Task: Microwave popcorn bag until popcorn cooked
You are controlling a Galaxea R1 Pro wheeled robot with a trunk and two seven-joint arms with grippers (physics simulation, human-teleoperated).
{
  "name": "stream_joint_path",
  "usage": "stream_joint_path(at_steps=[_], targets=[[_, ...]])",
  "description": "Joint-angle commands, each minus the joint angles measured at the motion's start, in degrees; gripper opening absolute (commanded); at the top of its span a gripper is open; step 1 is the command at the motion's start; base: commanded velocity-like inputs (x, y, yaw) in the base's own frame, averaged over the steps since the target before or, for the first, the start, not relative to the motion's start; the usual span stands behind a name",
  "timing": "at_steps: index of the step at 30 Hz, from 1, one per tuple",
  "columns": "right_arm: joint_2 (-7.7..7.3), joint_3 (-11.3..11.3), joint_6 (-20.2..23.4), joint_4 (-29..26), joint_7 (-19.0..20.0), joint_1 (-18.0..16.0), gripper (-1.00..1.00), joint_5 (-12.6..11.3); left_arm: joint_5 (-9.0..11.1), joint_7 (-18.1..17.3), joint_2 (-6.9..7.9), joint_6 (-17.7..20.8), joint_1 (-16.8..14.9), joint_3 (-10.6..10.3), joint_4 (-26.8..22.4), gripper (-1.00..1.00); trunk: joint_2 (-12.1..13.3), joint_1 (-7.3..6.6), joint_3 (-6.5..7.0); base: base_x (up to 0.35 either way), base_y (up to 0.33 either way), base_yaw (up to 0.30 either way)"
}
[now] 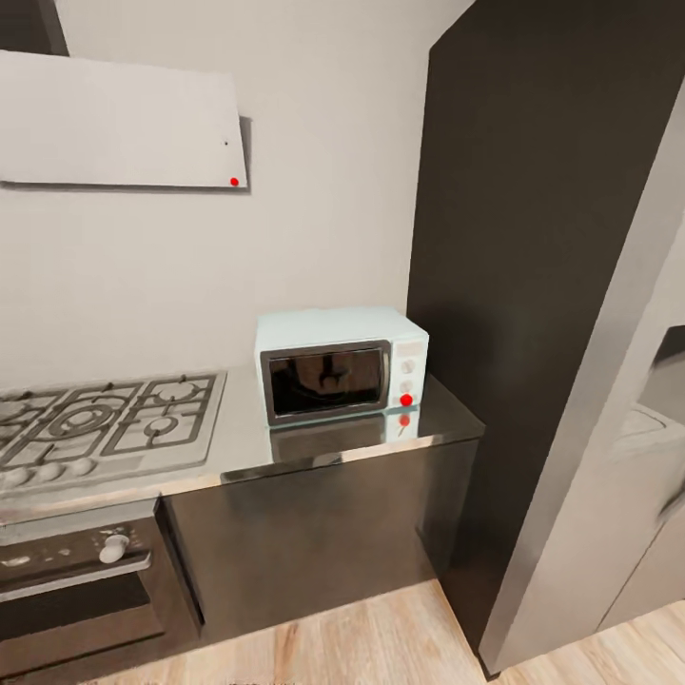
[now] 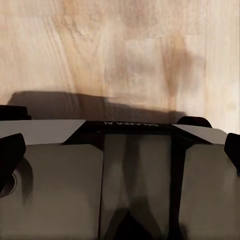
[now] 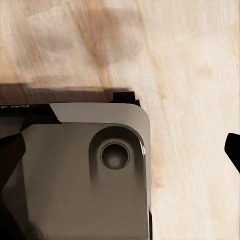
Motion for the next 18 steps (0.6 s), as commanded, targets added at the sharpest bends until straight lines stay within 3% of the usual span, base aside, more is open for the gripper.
stream_joint_path(at_steps=[1, 7, 18], targets=[[-0.04, -0.49, -0.38, 0.19, 0.12, -0.07, 1.00, 0.59, 0.58, -0.15, -0.02, -0.01, -0.05, -0.47, 0.06, 1.00, -0.04, 0.00, -0.06, 0.000, 0.000, 0.256], [-0.04, -0.49, -0.38, 0.17, 0.12, -0.07, 1.00, 0.59, 0.58, -0.15, -0.01, 0.01, -0.05, -0.48, 0.06, 1.00, -0.04, 0.00, -0.06, 0.000, 0.000, 0.219], [-0.13, -0.53, -0.68, 0.16, 0.12, -0.07, 1.00, 0.59, 0.58, -0.15, -0.02, 0.04, -0.05, -0.48, 0.06, 1.00, -0.04, 0.00, -0.06, 0.026, 0.000, 0.006]])
